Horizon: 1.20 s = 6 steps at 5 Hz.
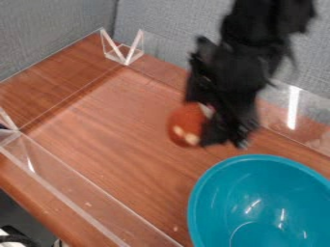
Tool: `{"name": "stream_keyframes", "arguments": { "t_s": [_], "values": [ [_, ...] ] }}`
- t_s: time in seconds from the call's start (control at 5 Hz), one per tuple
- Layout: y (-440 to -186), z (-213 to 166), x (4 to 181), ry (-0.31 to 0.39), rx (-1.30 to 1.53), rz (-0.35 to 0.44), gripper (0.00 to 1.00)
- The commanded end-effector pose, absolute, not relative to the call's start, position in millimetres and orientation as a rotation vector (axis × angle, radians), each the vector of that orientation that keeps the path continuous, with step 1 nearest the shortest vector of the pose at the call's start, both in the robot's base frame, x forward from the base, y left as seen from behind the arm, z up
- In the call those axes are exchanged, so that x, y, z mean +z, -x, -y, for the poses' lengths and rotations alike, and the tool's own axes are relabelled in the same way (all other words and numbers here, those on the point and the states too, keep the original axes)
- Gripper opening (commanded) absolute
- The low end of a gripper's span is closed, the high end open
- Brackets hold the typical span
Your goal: Put the mushroom in the blue bowl
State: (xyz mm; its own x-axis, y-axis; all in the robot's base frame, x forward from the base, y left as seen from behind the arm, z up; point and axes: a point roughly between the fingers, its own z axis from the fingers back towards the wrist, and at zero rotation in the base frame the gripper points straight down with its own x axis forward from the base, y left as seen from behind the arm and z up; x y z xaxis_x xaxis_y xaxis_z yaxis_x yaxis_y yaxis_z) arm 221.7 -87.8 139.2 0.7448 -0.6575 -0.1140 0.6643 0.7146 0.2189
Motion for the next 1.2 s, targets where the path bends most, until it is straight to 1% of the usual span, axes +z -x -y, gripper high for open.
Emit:
{"name": "stream_keyframes", "arguments": {
  "t_s": [0.0,0.2,0.4,0.6,1.0],
  "values": [
    [-214.2,117.8,135.7,-0.217,-0.755,0.003,0.0],
    [-209.1,136.5,112.0,-0.186,-0.8,-0.029,0.0],
    [-208.2,137.6,89.0,-0.151,-0.817,-0.065,0.0],
    [-210.4,134.8,88.5,-0.117,-0.801,-0.069,1.0],
    [-209.9,131.7,97.8,-0.094,-0.774,-0.077,1.0]
  ]
}}
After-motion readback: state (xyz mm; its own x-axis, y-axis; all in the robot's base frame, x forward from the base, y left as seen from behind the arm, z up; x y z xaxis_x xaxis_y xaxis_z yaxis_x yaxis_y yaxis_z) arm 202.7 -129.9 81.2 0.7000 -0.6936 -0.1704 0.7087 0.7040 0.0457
